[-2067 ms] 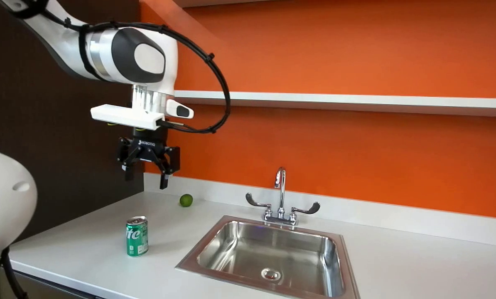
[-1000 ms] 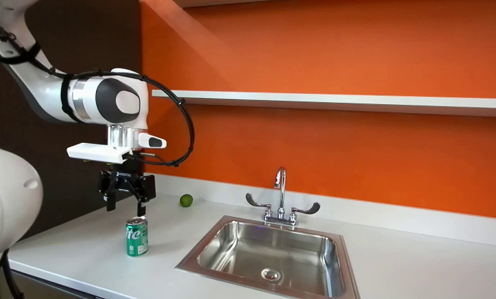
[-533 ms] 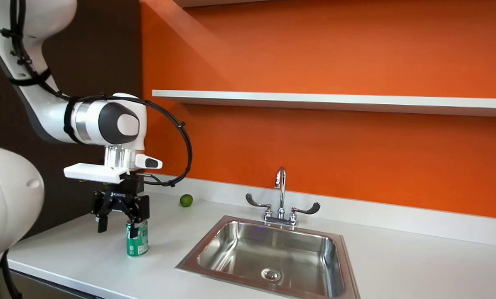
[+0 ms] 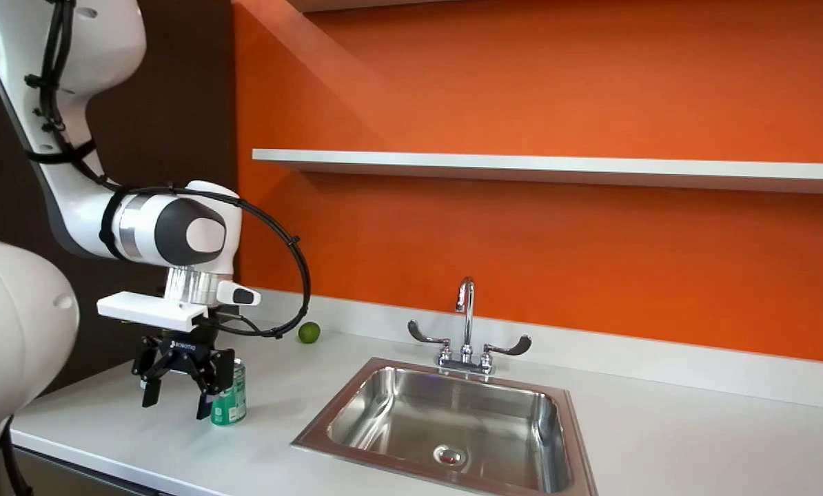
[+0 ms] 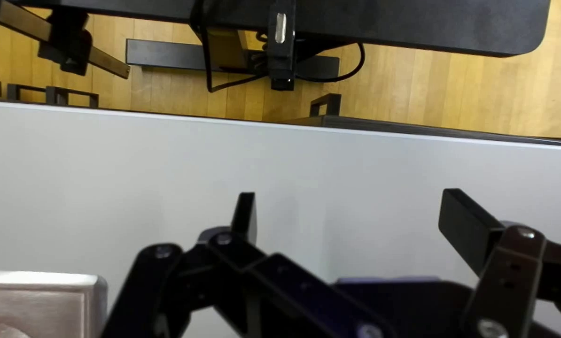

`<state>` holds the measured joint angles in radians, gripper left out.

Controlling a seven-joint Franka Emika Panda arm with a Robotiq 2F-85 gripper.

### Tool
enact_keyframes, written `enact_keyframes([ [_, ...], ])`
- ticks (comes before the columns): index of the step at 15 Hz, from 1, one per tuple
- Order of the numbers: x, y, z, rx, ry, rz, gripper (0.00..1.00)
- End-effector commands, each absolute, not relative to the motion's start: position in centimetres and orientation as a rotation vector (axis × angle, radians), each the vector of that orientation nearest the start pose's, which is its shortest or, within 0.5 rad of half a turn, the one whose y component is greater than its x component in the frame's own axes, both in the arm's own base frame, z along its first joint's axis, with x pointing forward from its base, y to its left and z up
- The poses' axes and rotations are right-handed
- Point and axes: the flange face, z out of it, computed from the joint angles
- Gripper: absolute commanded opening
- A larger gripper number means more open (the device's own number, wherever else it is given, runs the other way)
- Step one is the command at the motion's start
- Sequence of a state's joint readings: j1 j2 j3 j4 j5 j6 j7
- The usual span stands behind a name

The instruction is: Put the can on the bottom shelf

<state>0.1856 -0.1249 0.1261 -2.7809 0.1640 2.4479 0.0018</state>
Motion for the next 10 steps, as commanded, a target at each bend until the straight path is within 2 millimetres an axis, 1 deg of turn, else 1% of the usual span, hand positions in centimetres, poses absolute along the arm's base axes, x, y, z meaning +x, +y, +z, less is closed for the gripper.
enact_keyframes([
  [1, 34.7, 10.7, 22.6, -3.025, -0.266, 0.287, 1.00],
  [5, 35.5, 10.3, 22.4, -3.030, -0.233, 0.204, 1.00],
  [10, 36.5, 10.3, 22.6, -3.027, -0.182, 0.063, 1.00],
])
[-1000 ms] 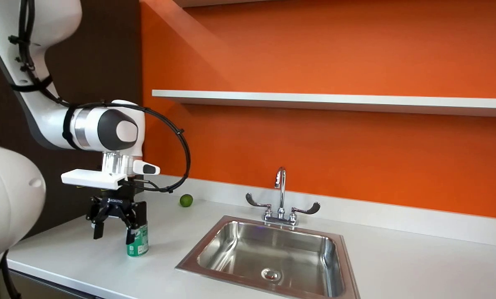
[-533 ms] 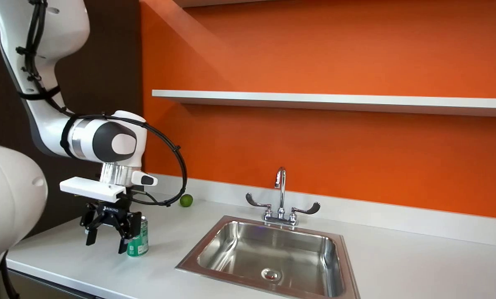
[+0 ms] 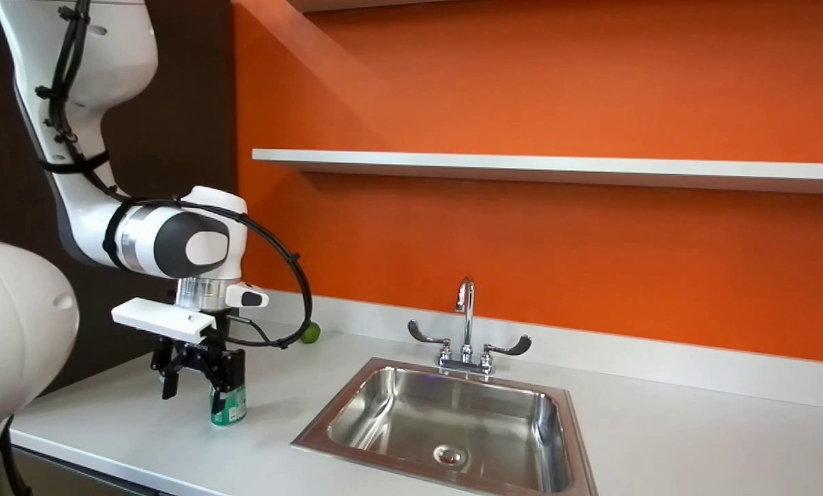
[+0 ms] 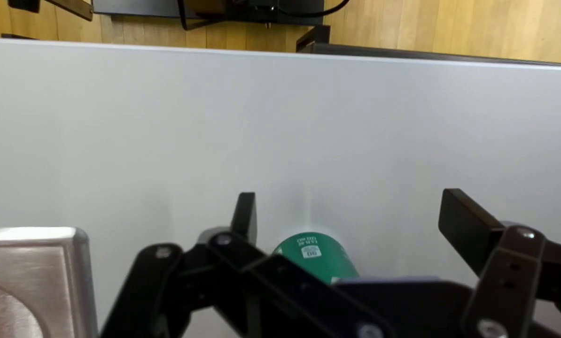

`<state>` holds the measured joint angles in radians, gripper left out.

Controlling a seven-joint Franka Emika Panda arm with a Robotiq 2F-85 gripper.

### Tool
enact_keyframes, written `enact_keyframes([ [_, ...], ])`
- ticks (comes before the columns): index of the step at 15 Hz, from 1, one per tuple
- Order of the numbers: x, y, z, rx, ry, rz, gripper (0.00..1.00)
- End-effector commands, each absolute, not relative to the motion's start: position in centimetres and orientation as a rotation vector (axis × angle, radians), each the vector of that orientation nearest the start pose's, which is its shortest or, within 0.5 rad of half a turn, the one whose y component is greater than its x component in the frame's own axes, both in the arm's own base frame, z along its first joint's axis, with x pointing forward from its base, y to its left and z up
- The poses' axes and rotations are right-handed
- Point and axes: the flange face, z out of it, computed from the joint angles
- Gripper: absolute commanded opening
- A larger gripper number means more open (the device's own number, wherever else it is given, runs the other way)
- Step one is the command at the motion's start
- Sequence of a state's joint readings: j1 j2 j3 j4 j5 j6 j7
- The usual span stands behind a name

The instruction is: Put the can on the bottom shelf

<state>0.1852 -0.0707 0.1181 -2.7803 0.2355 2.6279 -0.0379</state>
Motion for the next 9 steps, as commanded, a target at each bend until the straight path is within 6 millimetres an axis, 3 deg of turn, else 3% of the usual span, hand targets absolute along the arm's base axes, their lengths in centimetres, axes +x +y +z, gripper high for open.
enact_keyframes([
  [1, 36.8, 10.3, 22.7, -3.026, -0.169, 0.030, 1.00],
  [9, 38.2, 10.1, 23.1, -3.004, -0.077, -0.187, 1.00],
])
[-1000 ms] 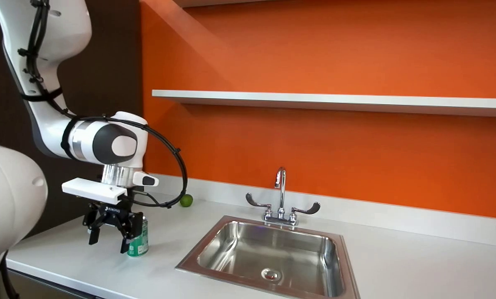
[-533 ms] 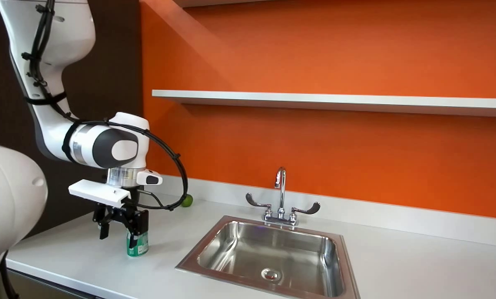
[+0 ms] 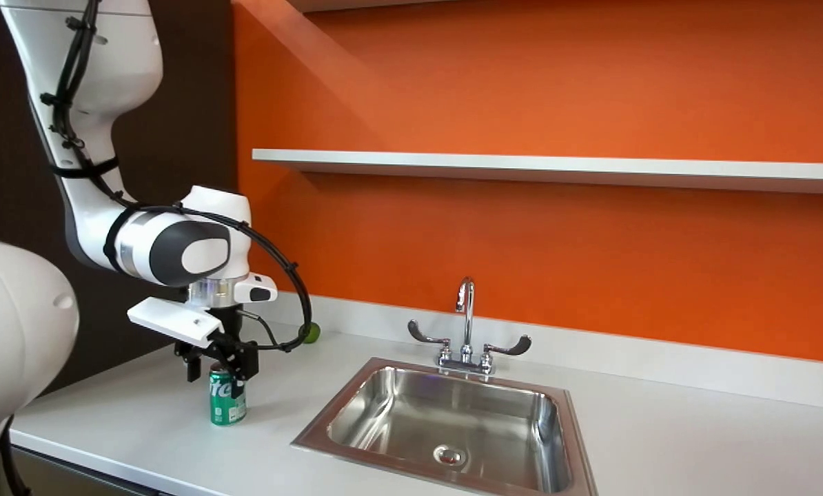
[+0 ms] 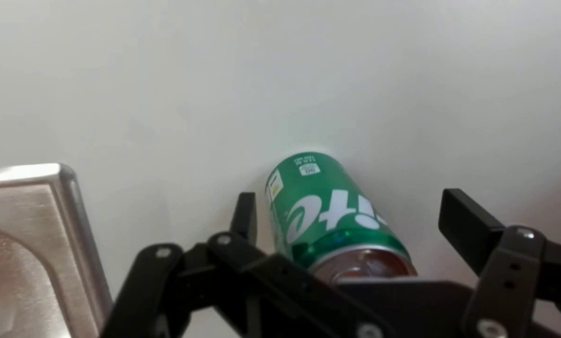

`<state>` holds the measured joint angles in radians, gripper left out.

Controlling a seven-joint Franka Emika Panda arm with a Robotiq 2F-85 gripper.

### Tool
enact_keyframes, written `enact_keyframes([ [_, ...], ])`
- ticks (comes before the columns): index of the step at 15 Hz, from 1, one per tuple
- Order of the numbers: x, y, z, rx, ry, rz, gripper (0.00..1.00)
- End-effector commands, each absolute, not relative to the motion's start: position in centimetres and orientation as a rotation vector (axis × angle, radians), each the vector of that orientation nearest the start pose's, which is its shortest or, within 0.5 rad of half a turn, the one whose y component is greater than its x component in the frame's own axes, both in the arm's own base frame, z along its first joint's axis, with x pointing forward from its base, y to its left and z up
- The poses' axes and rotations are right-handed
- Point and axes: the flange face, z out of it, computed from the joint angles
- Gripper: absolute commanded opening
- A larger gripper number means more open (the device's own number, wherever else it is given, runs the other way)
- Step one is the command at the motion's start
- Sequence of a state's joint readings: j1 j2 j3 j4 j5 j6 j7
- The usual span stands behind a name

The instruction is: Put the can on the bottom shelf

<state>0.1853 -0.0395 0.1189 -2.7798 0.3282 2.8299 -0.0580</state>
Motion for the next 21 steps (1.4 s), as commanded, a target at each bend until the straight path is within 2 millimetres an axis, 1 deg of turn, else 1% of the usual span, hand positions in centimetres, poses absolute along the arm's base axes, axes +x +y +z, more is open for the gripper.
enact_keyframes([
  [1, 38.26, 10.03, 23.15, -3.000, -0.068, -0.207, 1.00],
  [4, 38.49, 9.90, 23.15, -2.994, -0.044, -0.254, 1.00],
  [10, 38.51, 9.74, 22.86, -2.986, -0.024, -0.294, 1.00],
  [11, 38.49, 9.77, 22.85, -2.984, -0.026, -0.298, 0.92],
  [12, 38.46, 9.76, 22.78, -2.982, -0.026, -0.301, 0.72],
  [13, 38.41, 9.78, 22.74, -2.980, -0.026, -0.302, 0.68],
  [14, 38.36, 9.78, 22.71, -2.977, -0.025, -0.303, 0.67],
  [15, 38.31, 9.79, 22.75, -2.974, -0.025, -0.303, 0.61],
  [16, 38.28, 9.77, 22.77, -2.971, -0.020, -0.306, 0.51],
  [17, 38.27, 9.70, 22.78, -2.968, -0.015, -0.308, 0.44],
  [18, 38.30, 9.62, 22.78, -2.967, -0.011, -0.313, 0.40],
  [21, 38.42, 9.34, 22.86, -2.968, 0.006, -0.322, 0.40],
])
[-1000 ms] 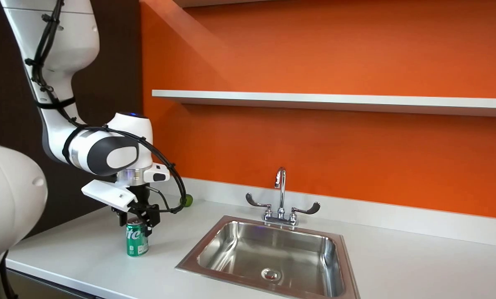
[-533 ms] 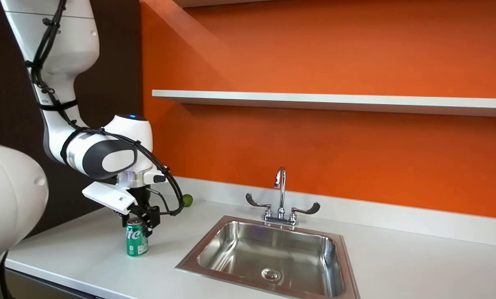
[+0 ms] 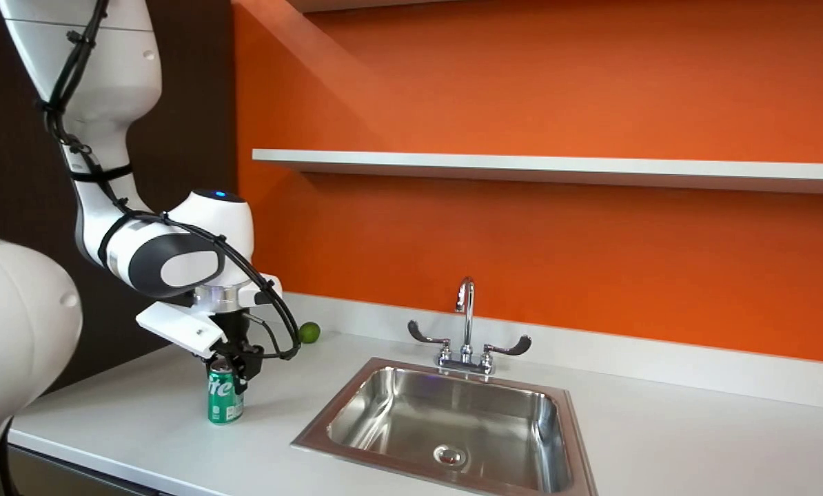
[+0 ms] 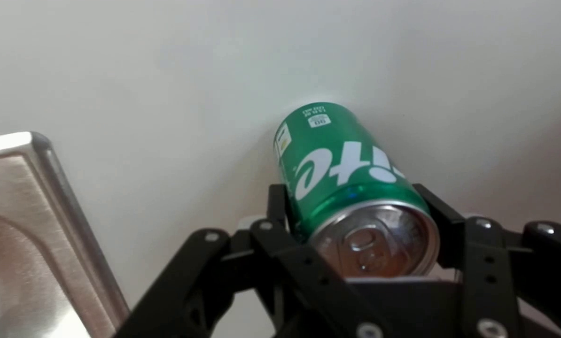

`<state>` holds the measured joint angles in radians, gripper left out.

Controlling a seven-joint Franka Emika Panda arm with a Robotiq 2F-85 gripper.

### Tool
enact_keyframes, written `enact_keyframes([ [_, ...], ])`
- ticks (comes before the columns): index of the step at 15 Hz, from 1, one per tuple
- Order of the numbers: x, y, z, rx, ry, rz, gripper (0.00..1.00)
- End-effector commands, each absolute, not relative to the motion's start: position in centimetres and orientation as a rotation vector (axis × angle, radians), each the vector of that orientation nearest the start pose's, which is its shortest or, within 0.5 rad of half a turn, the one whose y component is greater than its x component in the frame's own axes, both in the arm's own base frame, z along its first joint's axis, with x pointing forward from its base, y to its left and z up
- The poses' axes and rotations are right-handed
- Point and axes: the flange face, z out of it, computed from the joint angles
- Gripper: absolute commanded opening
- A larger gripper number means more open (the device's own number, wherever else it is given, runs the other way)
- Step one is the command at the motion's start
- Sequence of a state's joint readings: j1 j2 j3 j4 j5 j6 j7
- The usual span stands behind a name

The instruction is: Put the can on the bottom shelf

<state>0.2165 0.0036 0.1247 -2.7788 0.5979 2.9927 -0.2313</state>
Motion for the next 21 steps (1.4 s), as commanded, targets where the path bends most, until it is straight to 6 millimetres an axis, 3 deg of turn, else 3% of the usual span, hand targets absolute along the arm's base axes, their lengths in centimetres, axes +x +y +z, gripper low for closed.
enact_keyframes([
  [1, 38.5, 9.3, 23.0, -2.968, 0.006, -0.331, 0.40],
  [8, 39.6, 9.2, 25.5, -2.972, -0.026, -0.413, 0.40],
  [10, 38.8, 8.9, 27.0, -2.978, -0.033, -0.440, 0.40],
  [11, 39.7, 8.8, 27.9, -2.982, -0.027, -0.459, 0.40],
  [12, 40.4, 8.7, 29.0, -2.983, -0.032, -0.479, 0.40],
  [14, 39.3, 8.3, 31.8, -2.991, -0.016, -0.533, 0.40],
  [16, 39.9, 8.1, 34.9, -2.999, 0.017, -0.568, 0.40],
  [18, 37.9, 7.8, 37.2, -2.994, 0.049, -0.608, 0.40],
  [21, 37.2, 7.8, 43.1, -2.981, 0.071, -0.678, 0.40],
])
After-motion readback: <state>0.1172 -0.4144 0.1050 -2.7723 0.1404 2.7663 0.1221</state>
